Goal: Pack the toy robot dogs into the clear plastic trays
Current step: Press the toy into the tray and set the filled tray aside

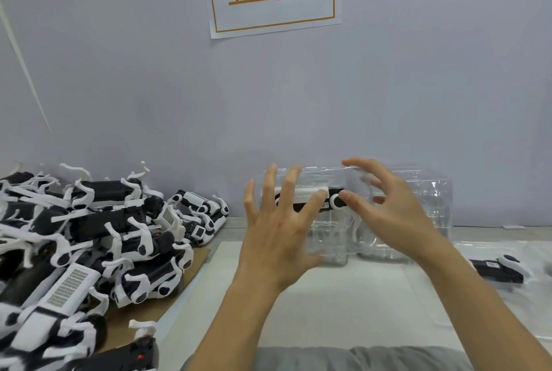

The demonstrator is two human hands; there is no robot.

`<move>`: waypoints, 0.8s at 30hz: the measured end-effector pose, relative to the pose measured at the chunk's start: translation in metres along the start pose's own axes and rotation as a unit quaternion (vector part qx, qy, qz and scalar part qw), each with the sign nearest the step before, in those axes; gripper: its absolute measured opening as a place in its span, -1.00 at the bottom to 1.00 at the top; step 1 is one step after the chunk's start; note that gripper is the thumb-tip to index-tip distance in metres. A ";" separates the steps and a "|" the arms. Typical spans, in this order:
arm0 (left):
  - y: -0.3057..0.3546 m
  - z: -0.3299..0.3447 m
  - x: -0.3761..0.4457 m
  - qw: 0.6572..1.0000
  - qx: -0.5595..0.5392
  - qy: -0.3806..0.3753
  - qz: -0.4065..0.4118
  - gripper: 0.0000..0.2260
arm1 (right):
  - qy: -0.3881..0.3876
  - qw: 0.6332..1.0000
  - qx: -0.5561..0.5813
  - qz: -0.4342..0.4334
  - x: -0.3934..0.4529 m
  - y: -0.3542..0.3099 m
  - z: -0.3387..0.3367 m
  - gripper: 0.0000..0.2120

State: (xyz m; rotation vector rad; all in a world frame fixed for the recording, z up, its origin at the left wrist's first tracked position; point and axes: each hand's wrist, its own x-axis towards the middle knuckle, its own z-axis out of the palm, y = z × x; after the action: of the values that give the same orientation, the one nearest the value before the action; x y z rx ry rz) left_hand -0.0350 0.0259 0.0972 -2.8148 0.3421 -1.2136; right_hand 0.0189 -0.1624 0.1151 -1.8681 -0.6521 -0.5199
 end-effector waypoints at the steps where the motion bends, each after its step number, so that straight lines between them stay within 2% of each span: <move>1: 0.000 -0.002 0.007 1.000 -0.003 -0.006 -0.001 -0.14 | 0.017 1.000 -0.002 0.001 0.001 0.000 -0.001 -0.61; 4: 0.007 -0.002 0.017 0.999 -0.040 -0.023 -0.019 -0.17 | 0.039 0.999 -0.007 0.010 0.003 0.001 -0.007 -0.61; 7: 0.019 0.008 0.008 0.995 -0.087 -0.024 -0.045 -0.20 | 0.028 0.999 -0.003 0.022 0.002 0.002 -0.011 -0.62; 10: 0.023 0.016 -0.001 0.995 -0.081 -0.016 -0.048 -0.21 | 0.012 1.000 -0.006 0.024 0.001 0.001 -0.011 -0.62; 15: 0.008 0.012 -0.002 0.992 -0.050 0.101 -0.059 -0.31 | 0.012 0.997 0.071 0.021 0.000 -0.004 -0.009 -0.58; 18: 0.002 0.003 0.001 0.982 -0.058 0.169 -0.064 -0.33 | 0.012 0.991 0.134 -0.004 0.000 -0.012 -0.009 -0.63; 24: 0.001 -0.019 0.012 0.968 -0.046 0.242 -0.044 -0.38 | 0.020 0.978 0.205 -0.038 0.005 -0.023 -0.009 -0.56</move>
State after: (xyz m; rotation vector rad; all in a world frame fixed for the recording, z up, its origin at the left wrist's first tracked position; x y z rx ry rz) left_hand -0.0414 0.0231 0.1186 -2.5925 0.3000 -1.9524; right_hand 0.0069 -0.1630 0.1377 -1.4466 -0.7457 -0.4328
